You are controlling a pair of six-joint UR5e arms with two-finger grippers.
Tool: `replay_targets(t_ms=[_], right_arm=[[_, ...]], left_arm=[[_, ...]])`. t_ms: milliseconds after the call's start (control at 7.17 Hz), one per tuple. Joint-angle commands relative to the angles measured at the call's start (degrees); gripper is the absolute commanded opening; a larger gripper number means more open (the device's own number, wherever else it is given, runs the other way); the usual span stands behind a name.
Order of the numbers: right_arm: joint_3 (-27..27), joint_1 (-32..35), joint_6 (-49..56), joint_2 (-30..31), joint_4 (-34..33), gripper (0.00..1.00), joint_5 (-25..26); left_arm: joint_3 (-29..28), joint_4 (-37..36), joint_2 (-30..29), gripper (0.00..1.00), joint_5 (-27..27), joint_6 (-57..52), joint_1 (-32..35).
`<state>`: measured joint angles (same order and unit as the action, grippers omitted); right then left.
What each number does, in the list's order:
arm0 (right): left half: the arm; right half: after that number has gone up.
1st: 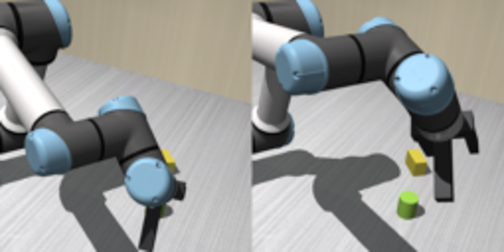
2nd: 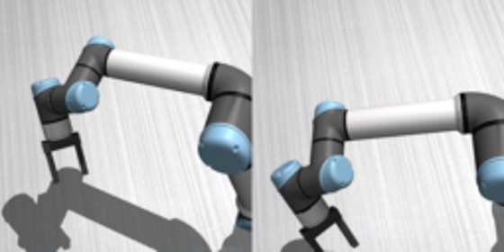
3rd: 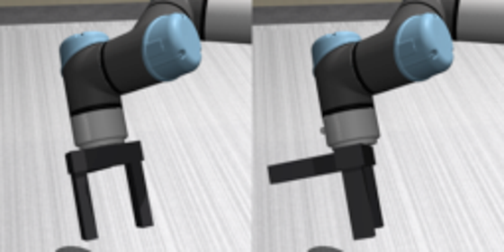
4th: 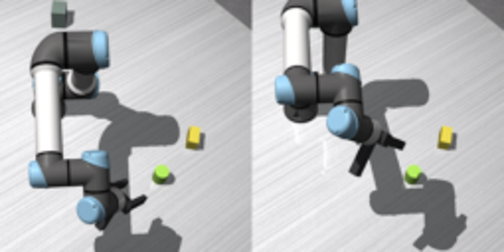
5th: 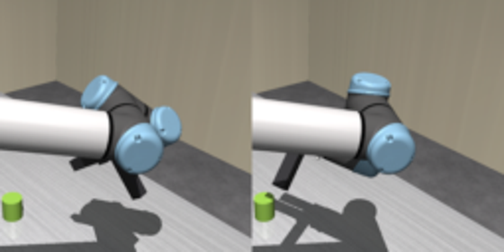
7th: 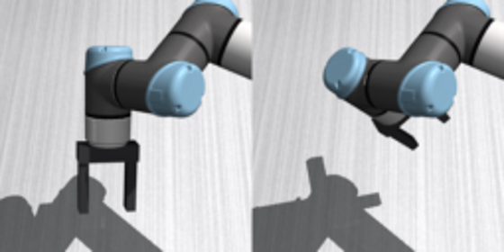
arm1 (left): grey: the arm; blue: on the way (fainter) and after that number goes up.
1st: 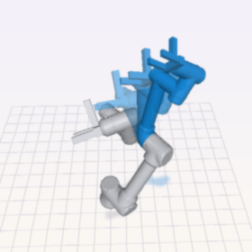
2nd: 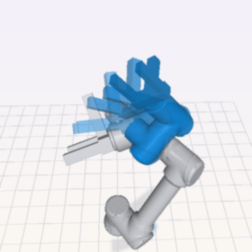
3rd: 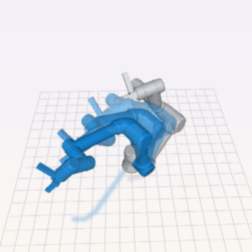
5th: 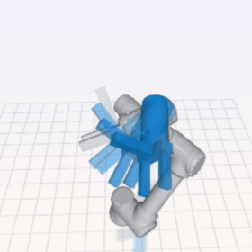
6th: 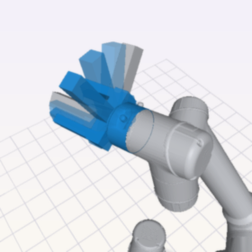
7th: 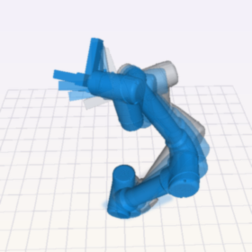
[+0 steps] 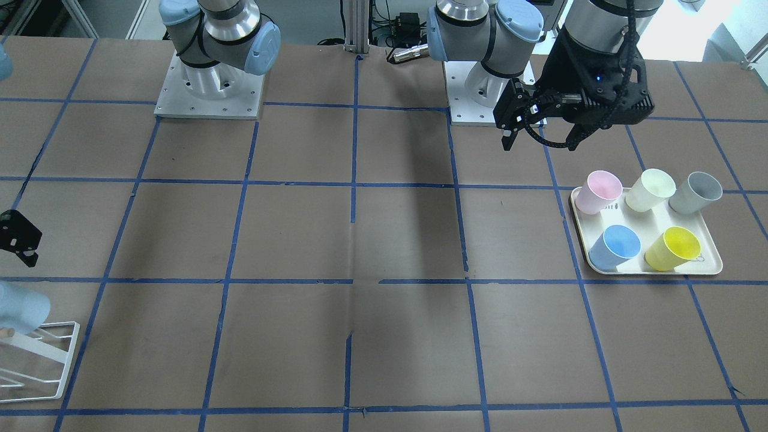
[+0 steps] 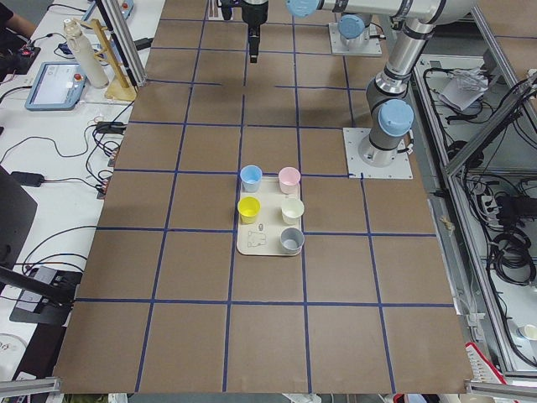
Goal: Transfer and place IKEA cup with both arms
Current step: 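Move the right gripper over the pale blue cup on the wire rack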
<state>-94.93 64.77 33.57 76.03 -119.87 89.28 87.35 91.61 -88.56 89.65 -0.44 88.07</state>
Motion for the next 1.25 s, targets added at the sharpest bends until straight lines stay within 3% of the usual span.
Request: replay_targets(t_ms=[0, 1115], right_arm=[[0.1, -0.1, 2.3, -2.5, -3.8, 1.0, 0.0], [0.0, -2.6, 2.8, -5.2, -3.8, 1.0, -0.6]], left_arm=[[-0.1, 0.0, 0.1, 1.0, 0.0, 0.0, 0.0], [-0.1, 0.0, 0.0, 1.0, 0.0, 0.0, -0.1]])
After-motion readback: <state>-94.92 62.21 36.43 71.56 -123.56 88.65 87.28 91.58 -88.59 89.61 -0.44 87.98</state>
